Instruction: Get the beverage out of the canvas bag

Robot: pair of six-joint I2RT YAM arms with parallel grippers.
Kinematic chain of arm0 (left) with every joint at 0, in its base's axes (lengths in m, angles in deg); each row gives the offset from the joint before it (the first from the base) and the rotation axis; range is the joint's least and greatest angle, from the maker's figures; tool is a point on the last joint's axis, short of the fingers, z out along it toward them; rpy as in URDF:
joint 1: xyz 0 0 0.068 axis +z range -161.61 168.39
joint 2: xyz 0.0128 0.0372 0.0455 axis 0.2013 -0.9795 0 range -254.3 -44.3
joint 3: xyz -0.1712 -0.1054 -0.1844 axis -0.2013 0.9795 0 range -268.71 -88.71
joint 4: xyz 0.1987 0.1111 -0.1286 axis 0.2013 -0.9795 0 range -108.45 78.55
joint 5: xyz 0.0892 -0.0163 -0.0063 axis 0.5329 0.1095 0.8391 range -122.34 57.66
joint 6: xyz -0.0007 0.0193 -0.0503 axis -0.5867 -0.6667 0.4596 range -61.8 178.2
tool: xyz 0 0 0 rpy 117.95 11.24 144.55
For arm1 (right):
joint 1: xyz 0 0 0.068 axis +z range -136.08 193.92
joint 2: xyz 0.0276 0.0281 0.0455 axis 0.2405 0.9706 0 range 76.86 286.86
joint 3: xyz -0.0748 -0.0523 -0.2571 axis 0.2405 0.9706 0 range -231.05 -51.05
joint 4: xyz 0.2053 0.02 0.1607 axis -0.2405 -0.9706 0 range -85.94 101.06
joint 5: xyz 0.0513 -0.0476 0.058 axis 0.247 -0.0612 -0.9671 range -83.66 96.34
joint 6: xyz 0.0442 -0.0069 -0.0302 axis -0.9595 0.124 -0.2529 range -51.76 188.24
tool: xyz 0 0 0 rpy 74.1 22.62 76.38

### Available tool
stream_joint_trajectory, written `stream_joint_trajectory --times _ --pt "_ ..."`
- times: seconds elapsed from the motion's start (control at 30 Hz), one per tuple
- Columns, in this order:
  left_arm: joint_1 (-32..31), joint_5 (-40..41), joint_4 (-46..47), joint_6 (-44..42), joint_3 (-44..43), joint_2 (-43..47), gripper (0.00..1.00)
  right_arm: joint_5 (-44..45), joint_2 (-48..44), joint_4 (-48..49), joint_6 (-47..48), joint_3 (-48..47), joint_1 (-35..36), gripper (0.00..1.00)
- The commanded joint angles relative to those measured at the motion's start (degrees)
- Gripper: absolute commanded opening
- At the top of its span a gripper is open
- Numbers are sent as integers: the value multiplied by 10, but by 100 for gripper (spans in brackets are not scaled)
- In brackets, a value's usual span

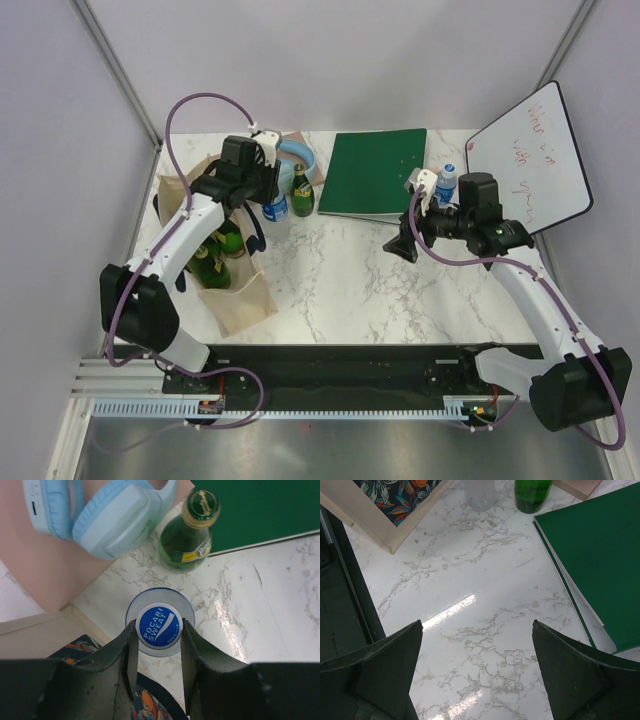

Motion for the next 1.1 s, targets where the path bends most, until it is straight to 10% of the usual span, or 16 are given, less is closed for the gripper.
stream_joint_trajectory --times 0.0,0.5,0.8,1.07 --pt "23 16 92 -1 -43 -8 2 -1 -9 23 -8 2 1 98" --pt "45 37 92 -19 -116 -74 4 1 -15 23 -14 9 -1 98" --pt "46 40 92 5 -111 -52 68 1 -14 23 -14 10 -3 98" --pt "46 32 91 22 -155 6 86 -1 -12 23 -16 5 -3 98"
